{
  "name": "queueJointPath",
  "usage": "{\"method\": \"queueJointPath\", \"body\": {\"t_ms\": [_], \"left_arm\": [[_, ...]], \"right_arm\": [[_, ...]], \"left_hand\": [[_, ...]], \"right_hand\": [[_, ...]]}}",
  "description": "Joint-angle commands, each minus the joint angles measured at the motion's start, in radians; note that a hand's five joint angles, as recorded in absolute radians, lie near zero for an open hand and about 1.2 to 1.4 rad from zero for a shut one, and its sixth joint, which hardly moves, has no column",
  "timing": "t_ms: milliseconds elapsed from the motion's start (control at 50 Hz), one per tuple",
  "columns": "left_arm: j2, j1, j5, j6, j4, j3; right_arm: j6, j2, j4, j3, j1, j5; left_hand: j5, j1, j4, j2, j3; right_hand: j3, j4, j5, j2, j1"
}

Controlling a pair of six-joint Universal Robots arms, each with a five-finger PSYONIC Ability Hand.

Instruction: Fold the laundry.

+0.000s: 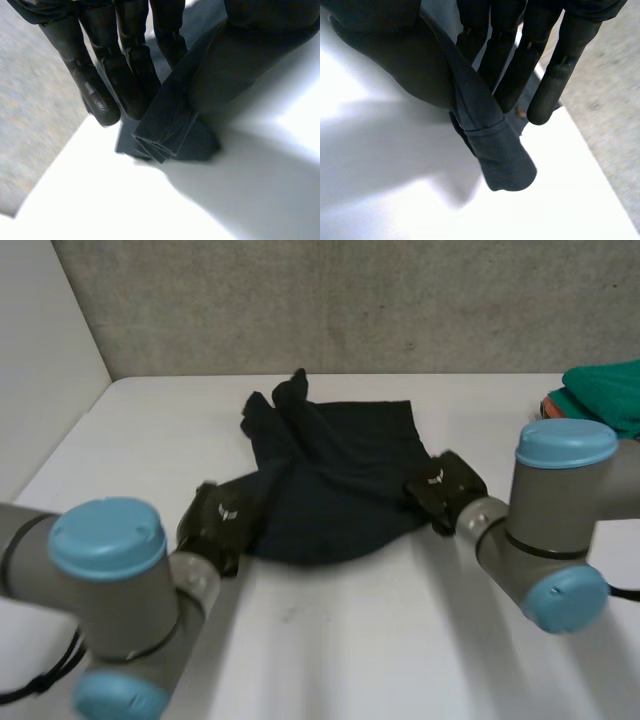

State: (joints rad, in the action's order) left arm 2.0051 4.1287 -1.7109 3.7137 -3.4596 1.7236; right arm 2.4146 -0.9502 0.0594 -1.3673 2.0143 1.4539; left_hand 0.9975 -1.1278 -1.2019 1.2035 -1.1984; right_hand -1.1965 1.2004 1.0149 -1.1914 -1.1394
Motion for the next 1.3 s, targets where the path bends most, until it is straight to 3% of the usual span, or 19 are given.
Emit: {"method": "queueJointPath", "body": {"t_ms": [20,160,300,380,460,540,620,700,800,940,1020,1140,1220,1300], "left_arm": [[-0.236,-0.076,-0.029,-0.006,0.204,0.192],[-0.365,-0.152,-0.029,-0.024,0.358,0.309],[-0.364,-0.188,-0.032,-0.031,0.389,0.298],[-0.368,-0.180,-0.030,-0.029,0.382,0.265],[-0.376,-0.174,-0.030,-0.018,0.381,0.214],[-0.373,-0.163,-0.021,-0.018,0.378,0.133],[-0.345,-0.094,0.000,-0.020,0.366,0.033],[-0.228,-0.032,0.075,-0.017,0.300,-0.065],[-0.008,0.042,0.241,-0.014,0.163,-0.215],[0.288,0.111,0.346,0.032,0.073,-0.467],[0.394,0.114,0.358,0.106,0.066,-0.564],[0.523,0.125,0.355,0.193,0.066,-0.670],[0.528,0.127,0.338,0.199,0.066,-0.668],[0.494,0.114,0.252,0.196,0.068,-0.630]], "right_arm": [[-0.055,-0.180,-0.231,-0.167,-0.005,0.000],[-0.164,-0.331,-0.467,-0.341,-0.003,0.014],[-0.198,-0.355,-0.438,-0.394,0.003,0.016],[-0.196,-0.351,-0.399,-0.397,-0.003,0.016],[-0.195,-0.348,-0.363,-0.408,-0.005,0.014],[-0.193,-0.348,-0.334,-0.420,-0.005,0.013],[-0.190,-0.346,-0.313,-0.424,-0.005,0.011],[-0.169,-0.345,-0.296,-0.427,-0.005,0.008],[-0.154,-0.345,-0.274,-0.427,-0.005,0.008],[-0.150,-0.340,-0.239,-0.431,-0.005,0.009],[-0.149,-0.332,-0.230,-0.434,-0.005,0.009],[-0.149,-0.328,-0.211,-0.440,-0.005,0.011],[-0.141,-0.328,-0.204,-0.438,-0.006,0.011],[-0.137,-0.328,-0.201,-0.438,-0.006,0.011]], "left_hand": [[0.224,-0.269,-0.194,0.193,-0.198],[0.224,-0.269,-0.194,0.193,-0.198],[0.224,-0.269,-0.194,0.193,-0.198],[-0.095,0.050,0.125,-0.126,0.121],[-0.766,0.722,0.796,-0.798,0.793],[-0.859,0.814,0.888,-0.890,0.885],[-0.885,0.841,0.915,-0.917,0.912],[-0.891,0.847,0.921,-0.922,0.917],[-0.873,0.829,0.903,-0.905,0.900],[-0.762,0.718,0.792,-0.794,0.788],[-0.697,0.653,0.727,-0.729,0.724],[-0.375,0.331,0.405,-0.406,0.401],[0.223,-0.267,-0.193,0.192,-0.197],[0.224,-0.269,-0.194,0.193,-0.198]], "right_hand": [[-0.200,0.196,0.207,-0.205,-0.257],[-0.200,0.196,0.207,-0.205,-0.257],[-0.200,0.196,0.207,-0.205,-0.257],[-0.200,0.196,0.207,-0.205,-0.257],[-0.200,0.196,0.207,-0.205,-0.257],[-0.200,0.196,0.207,-0.205,-0.257],[-0.200,0.196,0.207,-0.205,-0.257],[-0.200,0.196,0.207,-0.205,-0.257],[-0.200,0.196,0.207,-0.205,-0.257],[-0.200,0.196,0.207,-0.205,-0.257],[-0.200,0.196,0.207,-0.205,-0.257],[-0.200,0.196,0.207,-0.205,-0.257],[-0.200,0.196,0.207,-0.205,-0.257],[-0.200,0.196,0.207,-0.205,-0.257]]}}
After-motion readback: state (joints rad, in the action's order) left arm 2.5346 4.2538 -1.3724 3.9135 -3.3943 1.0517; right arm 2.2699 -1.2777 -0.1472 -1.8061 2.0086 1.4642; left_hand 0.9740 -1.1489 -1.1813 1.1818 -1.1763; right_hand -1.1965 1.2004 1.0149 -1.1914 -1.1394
